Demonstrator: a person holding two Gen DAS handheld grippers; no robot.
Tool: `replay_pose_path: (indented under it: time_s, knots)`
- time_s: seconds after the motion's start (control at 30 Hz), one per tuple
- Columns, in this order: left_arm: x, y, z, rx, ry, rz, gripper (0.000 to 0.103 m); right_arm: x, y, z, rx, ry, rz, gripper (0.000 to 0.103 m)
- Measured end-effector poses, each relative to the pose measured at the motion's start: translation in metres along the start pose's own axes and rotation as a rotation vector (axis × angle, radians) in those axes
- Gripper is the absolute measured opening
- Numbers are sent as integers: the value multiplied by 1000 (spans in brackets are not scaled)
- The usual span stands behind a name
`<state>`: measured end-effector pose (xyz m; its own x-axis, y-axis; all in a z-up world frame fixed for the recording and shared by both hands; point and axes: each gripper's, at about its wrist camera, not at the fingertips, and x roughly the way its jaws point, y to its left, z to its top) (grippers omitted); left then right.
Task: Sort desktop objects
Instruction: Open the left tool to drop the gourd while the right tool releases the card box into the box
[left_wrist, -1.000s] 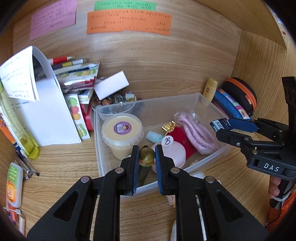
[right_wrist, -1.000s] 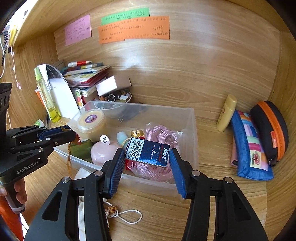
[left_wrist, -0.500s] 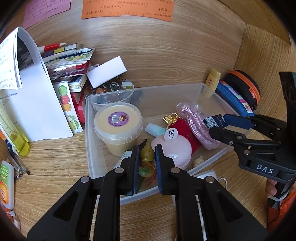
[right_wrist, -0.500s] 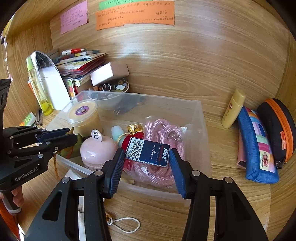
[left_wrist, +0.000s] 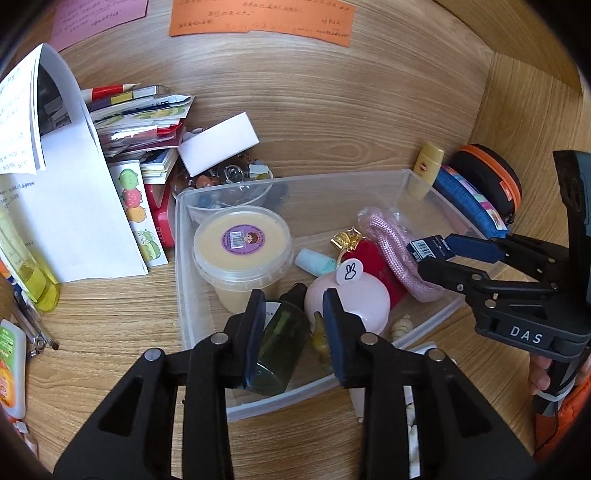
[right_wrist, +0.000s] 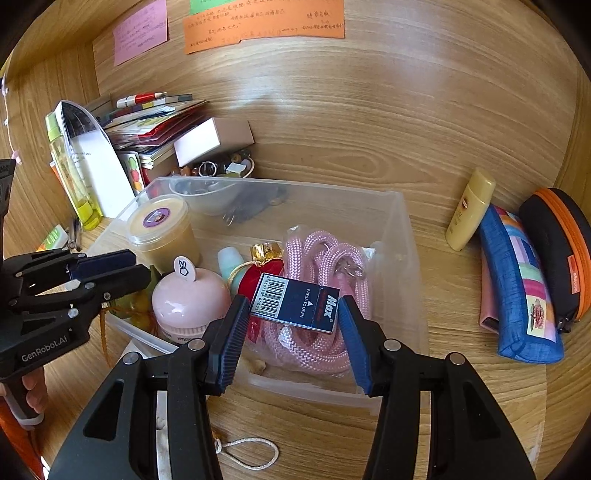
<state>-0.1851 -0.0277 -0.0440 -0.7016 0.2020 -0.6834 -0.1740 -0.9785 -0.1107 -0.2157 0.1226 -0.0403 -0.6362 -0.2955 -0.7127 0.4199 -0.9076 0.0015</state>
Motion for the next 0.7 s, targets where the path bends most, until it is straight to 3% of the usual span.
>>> replay_pose_path:
  time_s: [0.27, 0.33, 0.47, 0.7]
  knots:
    - [-3, 0, 0, -8, 11, -1, 37, -2, -1, 2, 9, 16, 10, 47]
    - [-7, -1, -2, -8, 6, 6, 44, -4, 1, 2, -1, 16, 9, 49]
    - [-17, -6, -4, -1, -10, 13, 46, -11, 9, 1, -29, 6, 7, 55]
    - [-47, -10, -8, -4, -63, 27, 62, -34, 17, -2, -59, -37, -29, 62]
